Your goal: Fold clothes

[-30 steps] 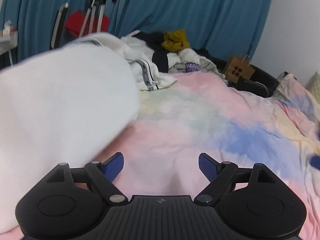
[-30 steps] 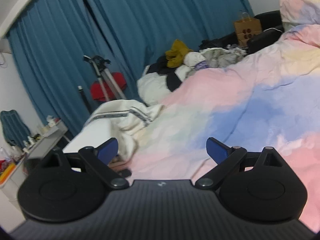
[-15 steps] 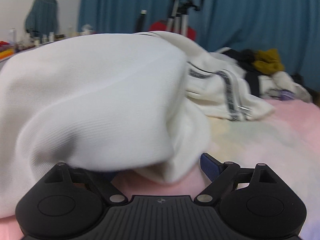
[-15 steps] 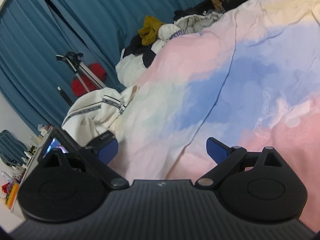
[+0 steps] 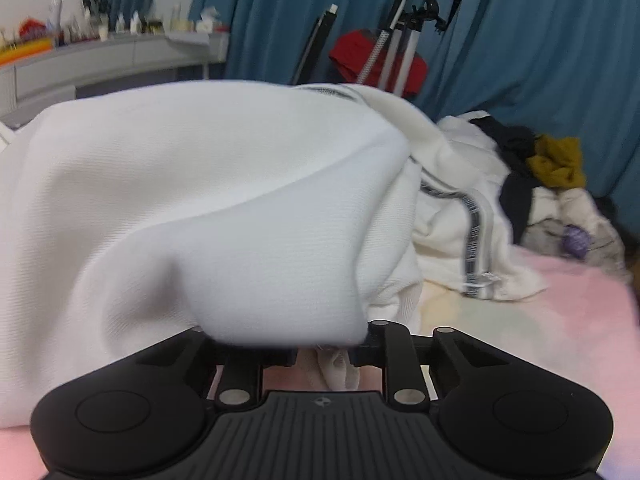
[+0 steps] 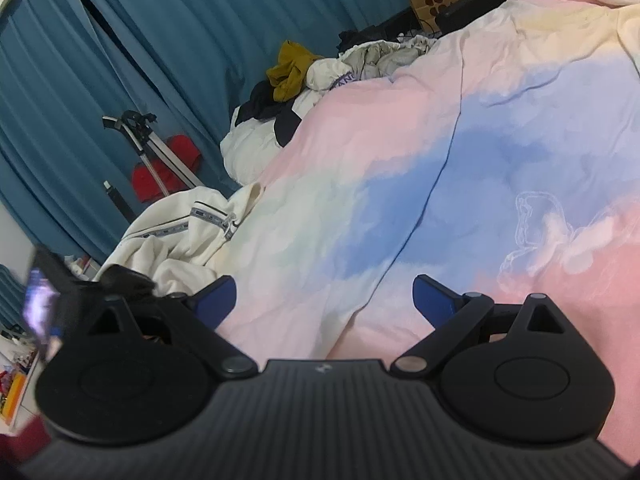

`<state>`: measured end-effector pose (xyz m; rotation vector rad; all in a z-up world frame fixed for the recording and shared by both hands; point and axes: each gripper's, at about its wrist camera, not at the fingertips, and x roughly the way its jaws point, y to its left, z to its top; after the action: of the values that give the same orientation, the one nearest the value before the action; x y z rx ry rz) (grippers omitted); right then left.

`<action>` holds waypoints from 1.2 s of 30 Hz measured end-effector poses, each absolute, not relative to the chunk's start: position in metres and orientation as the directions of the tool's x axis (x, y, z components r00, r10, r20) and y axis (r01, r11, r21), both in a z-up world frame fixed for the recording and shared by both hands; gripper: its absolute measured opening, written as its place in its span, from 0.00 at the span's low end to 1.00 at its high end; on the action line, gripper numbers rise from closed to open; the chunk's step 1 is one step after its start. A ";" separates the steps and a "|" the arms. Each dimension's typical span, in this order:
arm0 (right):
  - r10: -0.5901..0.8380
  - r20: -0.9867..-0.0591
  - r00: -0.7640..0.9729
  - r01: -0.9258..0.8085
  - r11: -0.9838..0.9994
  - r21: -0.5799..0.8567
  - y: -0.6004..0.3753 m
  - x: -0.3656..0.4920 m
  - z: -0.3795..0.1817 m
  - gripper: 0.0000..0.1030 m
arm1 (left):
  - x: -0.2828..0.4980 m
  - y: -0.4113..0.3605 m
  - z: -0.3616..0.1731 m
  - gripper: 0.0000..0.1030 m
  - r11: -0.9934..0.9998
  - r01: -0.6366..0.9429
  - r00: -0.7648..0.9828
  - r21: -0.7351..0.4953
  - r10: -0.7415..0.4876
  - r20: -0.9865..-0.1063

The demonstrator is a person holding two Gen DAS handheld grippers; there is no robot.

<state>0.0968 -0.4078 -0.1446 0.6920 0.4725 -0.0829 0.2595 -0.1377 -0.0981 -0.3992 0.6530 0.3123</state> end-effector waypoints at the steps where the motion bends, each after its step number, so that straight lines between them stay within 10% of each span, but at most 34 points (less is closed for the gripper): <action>1: 0.077 -0.441 0.894 0.229 0.769 0.597 -0.409 0.095 -0.143 0.94 | 0.253 -0.135 -0.088 0.19 0.876 -0.384 0.755 -0.292 0.116 -0.645; 11: 0.014 -0.377 0.926 0.249 0.728 0.639 -0.426 0.077 -0.133 0.94 | 0.186 -0.146 -0.018 0.13 0.742 0.056 0.663 -0.668 -0.527 -0.531; 18: 0.029 -0.362 0.932 0.264 0.631 0.730 -0.449 0.070 -0.143 0.94 | 0.172 -0.162 -0.088 0.22 0.691 0.175 0.521 -0.701 -0.670 -0.530; 27: 0.212 -0.290 0.933 0.165 0.463 0.871 -0.458 0.074 -0.160 0.94 | 0.128 -0.133 -0.075 0.76 0.774 0.337 0.495 -0.536 -0.630 -0.598; 36: 0.303 -0.408 0.861 0.281 0.384 0.879 -0.449 0.104 -0.178 0.93 | 0.070 -0.028 -0.058 0.77 0.960 0.257 0.649 -0.111 -0.256 -0.716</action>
<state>0.1043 -0.4488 -0.1777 1.1949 0.5672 0.0151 0.0702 -0.0279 -0.0582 0.0008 0.8136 -0.2912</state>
